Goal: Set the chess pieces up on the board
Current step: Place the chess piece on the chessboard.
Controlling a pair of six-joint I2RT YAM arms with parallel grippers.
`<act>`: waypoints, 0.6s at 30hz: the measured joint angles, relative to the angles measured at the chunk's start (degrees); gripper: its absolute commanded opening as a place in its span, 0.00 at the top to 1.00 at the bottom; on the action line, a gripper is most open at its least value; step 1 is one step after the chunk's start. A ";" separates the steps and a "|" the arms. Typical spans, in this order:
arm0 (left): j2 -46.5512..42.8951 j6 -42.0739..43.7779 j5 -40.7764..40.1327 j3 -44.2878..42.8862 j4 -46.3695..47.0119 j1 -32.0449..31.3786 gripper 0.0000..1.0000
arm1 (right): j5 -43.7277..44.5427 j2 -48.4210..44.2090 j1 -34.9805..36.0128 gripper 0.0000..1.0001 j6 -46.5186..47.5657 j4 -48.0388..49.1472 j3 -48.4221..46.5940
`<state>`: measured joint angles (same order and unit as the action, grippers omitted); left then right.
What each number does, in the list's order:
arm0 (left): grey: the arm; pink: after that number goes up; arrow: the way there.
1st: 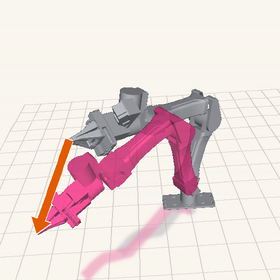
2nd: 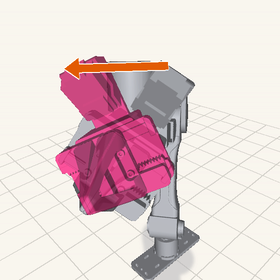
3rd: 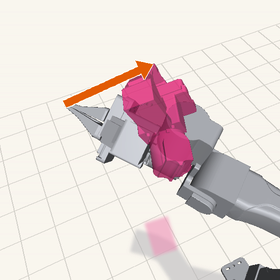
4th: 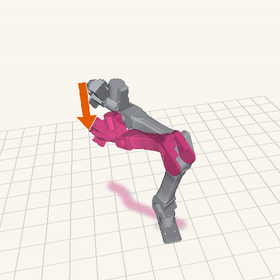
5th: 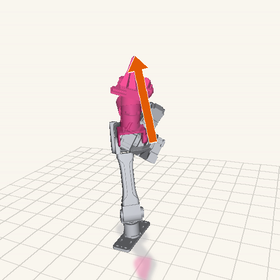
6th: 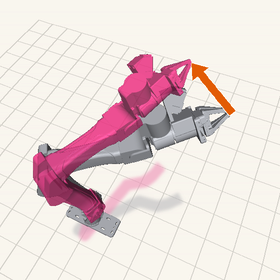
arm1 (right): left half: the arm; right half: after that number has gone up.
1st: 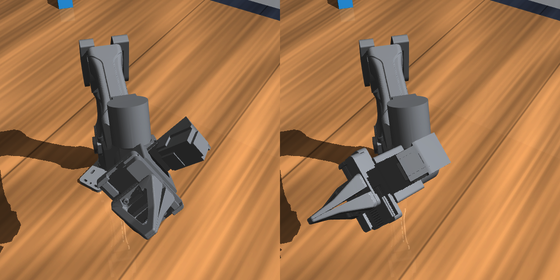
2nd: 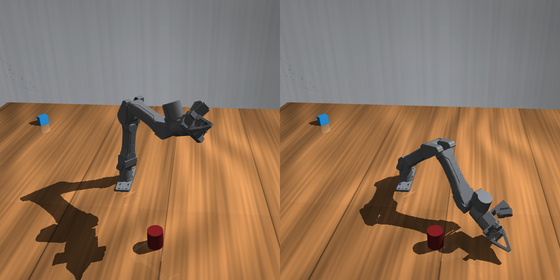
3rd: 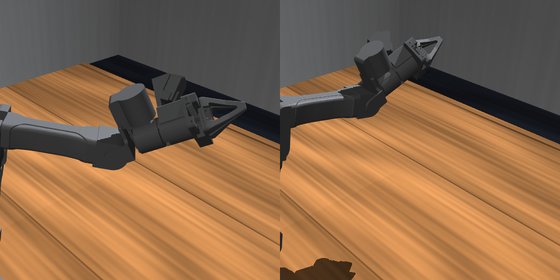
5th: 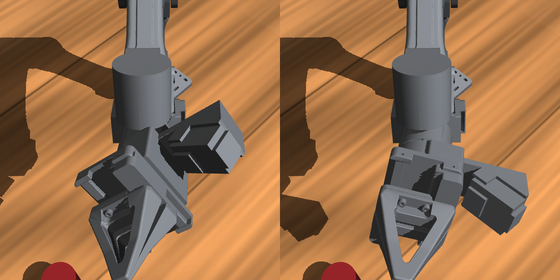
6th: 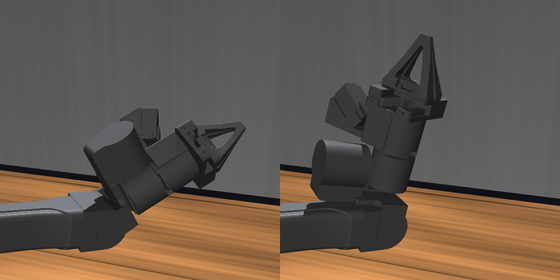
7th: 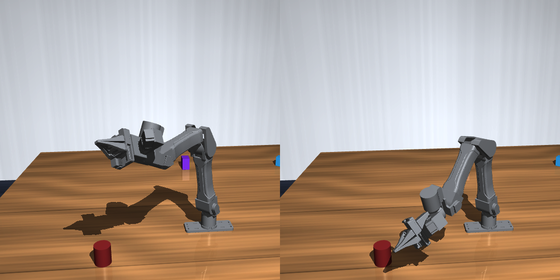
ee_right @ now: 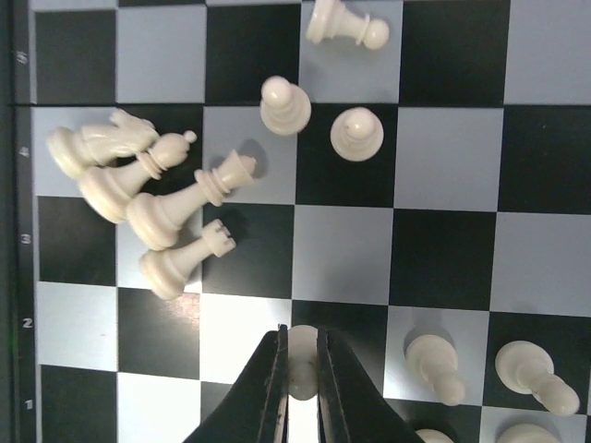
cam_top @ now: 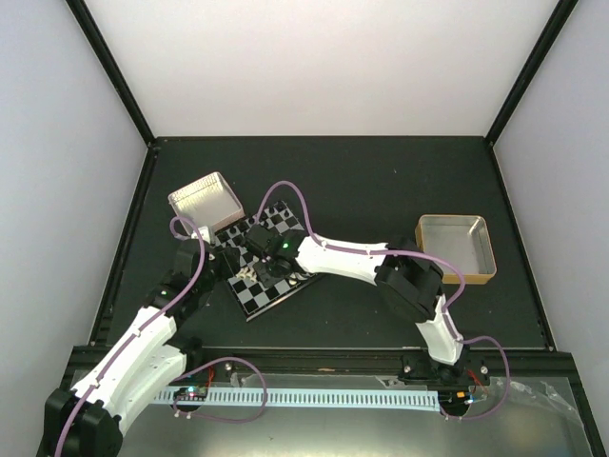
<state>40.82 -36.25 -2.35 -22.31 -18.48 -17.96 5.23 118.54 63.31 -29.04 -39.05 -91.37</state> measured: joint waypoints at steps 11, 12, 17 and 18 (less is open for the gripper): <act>0.00 0.00 -0.04 0.00 -0.13 0.00 0.39 | 0.66 1.40 0.00 0.81 -0.07 -1.84 0.00; 0.00 0.00 -0.04 0.00 -0.13 0.00 0.39 | 0.66 1.40 0.00 0.80 -0.11 -1.95 0.00; 0.00 0.00 -0.15 0.00 -0.15 0.00 0.39 | 0.68 1.40 0.00 0.76 0.02 -2.38 0.00; 0.00 0.00 -0.17 0.00 -0.15 0.00 0.39 | 0.68 1.40 0.00 0.75 -0.09 -2.40 0.00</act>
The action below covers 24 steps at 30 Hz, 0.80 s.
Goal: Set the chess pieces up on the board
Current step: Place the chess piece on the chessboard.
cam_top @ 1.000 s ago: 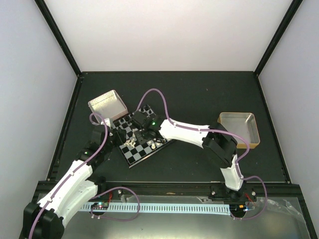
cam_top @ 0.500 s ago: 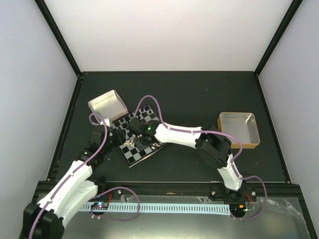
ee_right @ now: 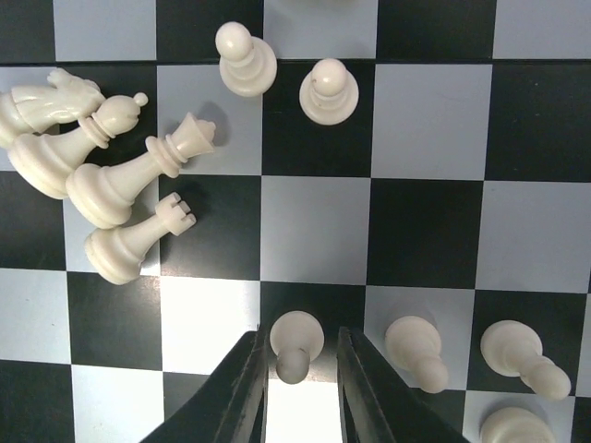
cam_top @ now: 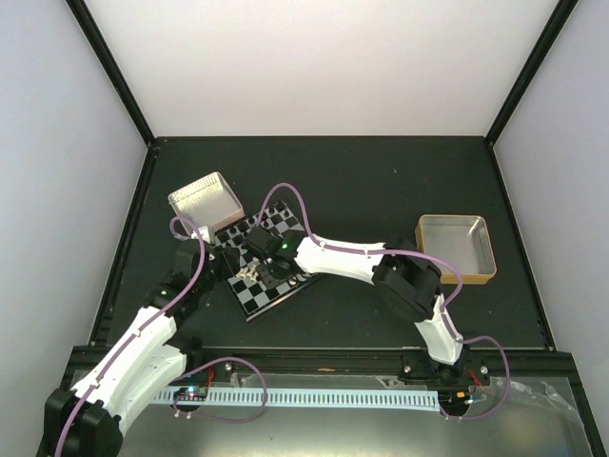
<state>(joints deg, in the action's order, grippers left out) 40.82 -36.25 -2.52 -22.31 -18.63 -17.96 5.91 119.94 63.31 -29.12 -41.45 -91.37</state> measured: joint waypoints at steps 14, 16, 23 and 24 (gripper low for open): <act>4.50 2.08 5.27 -1.46 0.20 0.00 0.36 | 1.79 -13.77 -1.22 0.69 -3.52 8.15 10.01; 7.54 3.50 7.58 -3.02 0.00 0.00 0.40 | 2.16 -17.20 -2.05 0.69 -4.50 10.67 12.98; 18.53 8.02 14.84 -8.52 -2.03 0.00 0.63 | 2.93 -21.92 -4.44 0.69 -6.43 16.48 21.00; 19.43 8.48 15.34 -8.55 -2.38 0.00 0.66 | 2.91 -22.03 -4.57 0.69 -6.62 16.90 21.84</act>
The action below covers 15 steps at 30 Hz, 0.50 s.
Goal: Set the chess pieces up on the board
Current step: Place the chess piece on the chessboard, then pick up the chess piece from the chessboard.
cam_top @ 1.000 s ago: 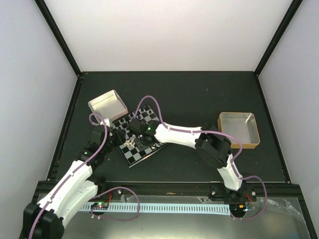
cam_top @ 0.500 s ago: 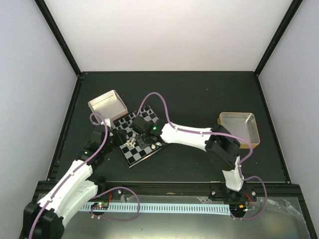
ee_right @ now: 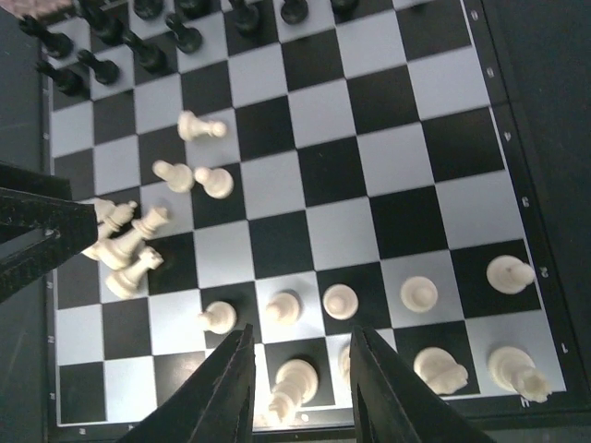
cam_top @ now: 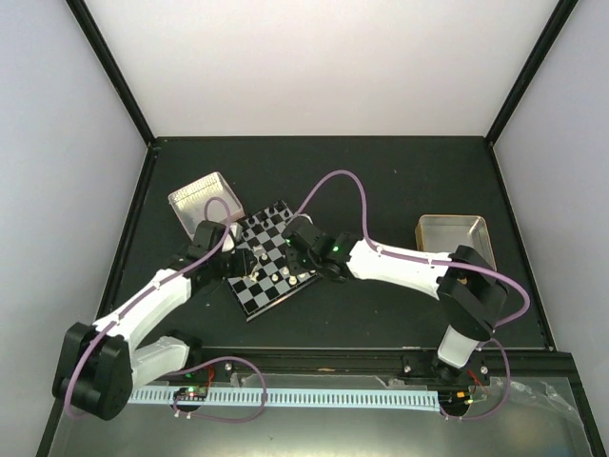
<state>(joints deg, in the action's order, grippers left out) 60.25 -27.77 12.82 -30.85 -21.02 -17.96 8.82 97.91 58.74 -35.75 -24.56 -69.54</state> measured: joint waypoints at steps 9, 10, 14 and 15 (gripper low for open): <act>7.15 0.85 1.33 -1.44 -3.69 -1.07 0.71 | -0.87 -2.21 -1.99 0.69 -0.61 3.28 5.75; 7.34 0.85 1.29 -1.46 -4.09 -1.31 0.72 | -1.07 -2.38 -2.25 0.69 -0.61 3.67 6.12; 7.52 0.74 0.44 -1.64 -5.53 -2.12 0.75 | -1.90 -2.45 -3.06 0.70 -0.61 4.72 7.21; 7.52 0.72 0.24 -1.68 -5.88 -2.34 0.75 | -2.03 -2.45 -3.19 0.70 -0.59 4.90 7.37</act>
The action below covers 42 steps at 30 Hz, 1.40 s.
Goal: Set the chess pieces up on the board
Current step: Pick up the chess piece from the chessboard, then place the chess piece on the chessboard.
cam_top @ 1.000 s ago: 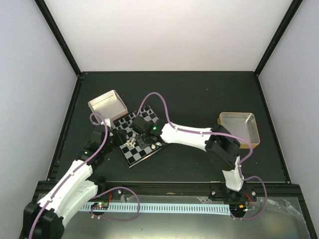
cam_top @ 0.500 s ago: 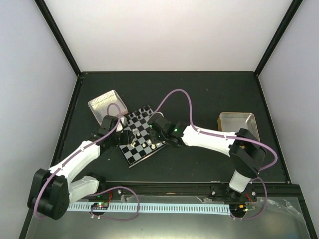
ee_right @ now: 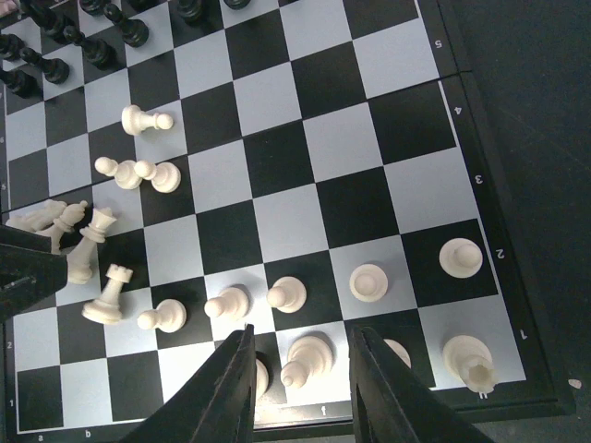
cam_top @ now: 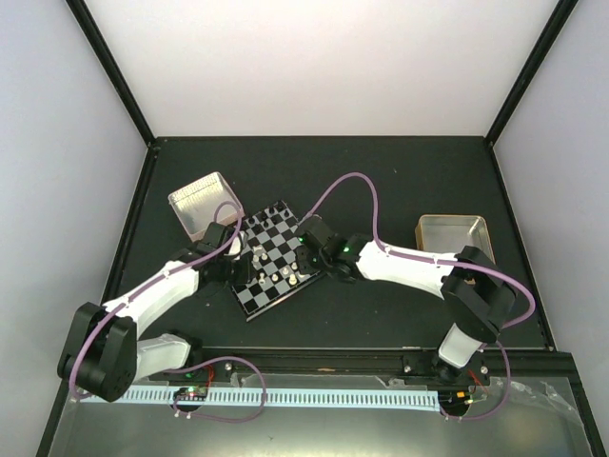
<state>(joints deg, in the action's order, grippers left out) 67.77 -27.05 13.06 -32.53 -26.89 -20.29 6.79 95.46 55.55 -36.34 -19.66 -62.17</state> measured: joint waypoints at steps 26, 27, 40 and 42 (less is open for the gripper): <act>4.98 -0.13 -4.98 -1.86 -2.93 -2.67 0.83 | -1.62 0.00 -0.42 0.70 -0.04 1.29 0.07; 4.98 -0.15 -5.29 -1.90 -2.95 -2.78 0.86 | -1.66 0.00 -0.42 0.70 -0.04 1.29 0.07; -4.55 0.50 -4.90 -1.66 -1.70 -4.17 0.91 | -9.81 -8.83 -3.06 0.68 0.50 7.10 5.25; -8.31 1.03 -3.34 -0.90 -0.02 -4.17 0.91 | -14.34 -11.39 -4.59 0.63 1.16 9.49 6.69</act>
<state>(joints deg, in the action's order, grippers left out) 59.46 -26.02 9.72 -33.43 -26.92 -24.47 -7.55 84.07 50.96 -35.18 -10.17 -55.48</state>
